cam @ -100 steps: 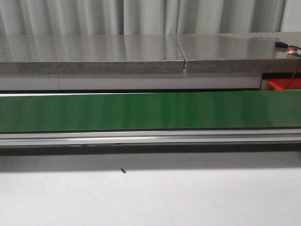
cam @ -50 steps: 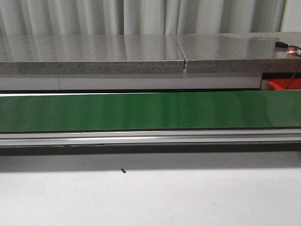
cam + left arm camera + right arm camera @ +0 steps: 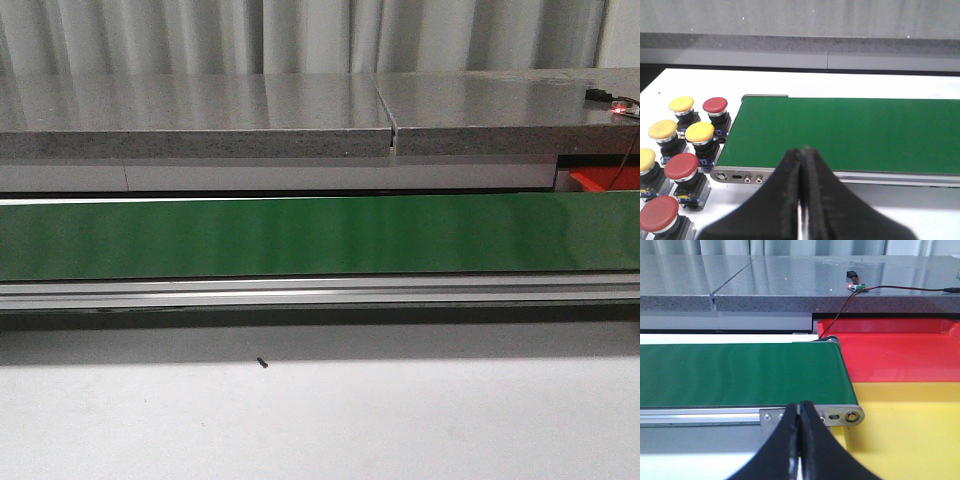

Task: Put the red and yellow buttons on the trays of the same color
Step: 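Move the left gripper over the red and yellow buttons beside the belt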

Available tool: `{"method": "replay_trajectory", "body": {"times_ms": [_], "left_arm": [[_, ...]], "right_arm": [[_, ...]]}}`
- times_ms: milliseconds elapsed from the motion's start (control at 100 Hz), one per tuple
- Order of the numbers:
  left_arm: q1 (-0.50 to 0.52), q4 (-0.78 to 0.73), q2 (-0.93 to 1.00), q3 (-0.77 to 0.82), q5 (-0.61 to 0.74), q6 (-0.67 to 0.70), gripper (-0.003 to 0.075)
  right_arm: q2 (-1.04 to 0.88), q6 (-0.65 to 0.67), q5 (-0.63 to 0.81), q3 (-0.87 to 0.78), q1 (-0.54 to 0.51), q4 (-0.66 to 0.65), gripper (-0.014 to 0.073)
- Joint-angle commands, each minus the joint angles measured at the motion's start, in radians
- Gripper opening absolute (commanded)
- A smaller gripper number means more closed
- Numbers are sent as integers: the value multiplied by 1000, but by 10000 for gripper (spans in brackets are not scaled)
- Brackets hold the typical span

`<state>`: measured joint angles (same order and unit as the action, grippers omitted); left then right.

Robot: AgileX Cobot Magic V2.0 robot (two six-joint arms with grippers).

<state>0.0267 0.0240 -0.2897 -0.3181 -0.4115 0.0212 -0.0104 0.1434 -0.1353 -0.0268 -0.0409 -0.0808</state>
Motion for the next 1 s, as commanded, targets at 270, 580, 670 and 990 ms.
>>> {"method": "replay_trajectory", "body": {"times_ms": [270,580,670,990], "left_arm": [[1,49,-307,-243,2,12,-20],[1,49,-497,-344,-6,12,139],[1,49,-520,-359,-8,12,337],[1,50,-528,-370,24,48,617]], "right_arm": [[-20,-5,79,16,-5,-11,-90],[-20,-5,79,16,-5,-11,-90],[-20,-5,79,16,-5,-11,-90],[-20,-5,79,16,-5,-11,-90]]}}
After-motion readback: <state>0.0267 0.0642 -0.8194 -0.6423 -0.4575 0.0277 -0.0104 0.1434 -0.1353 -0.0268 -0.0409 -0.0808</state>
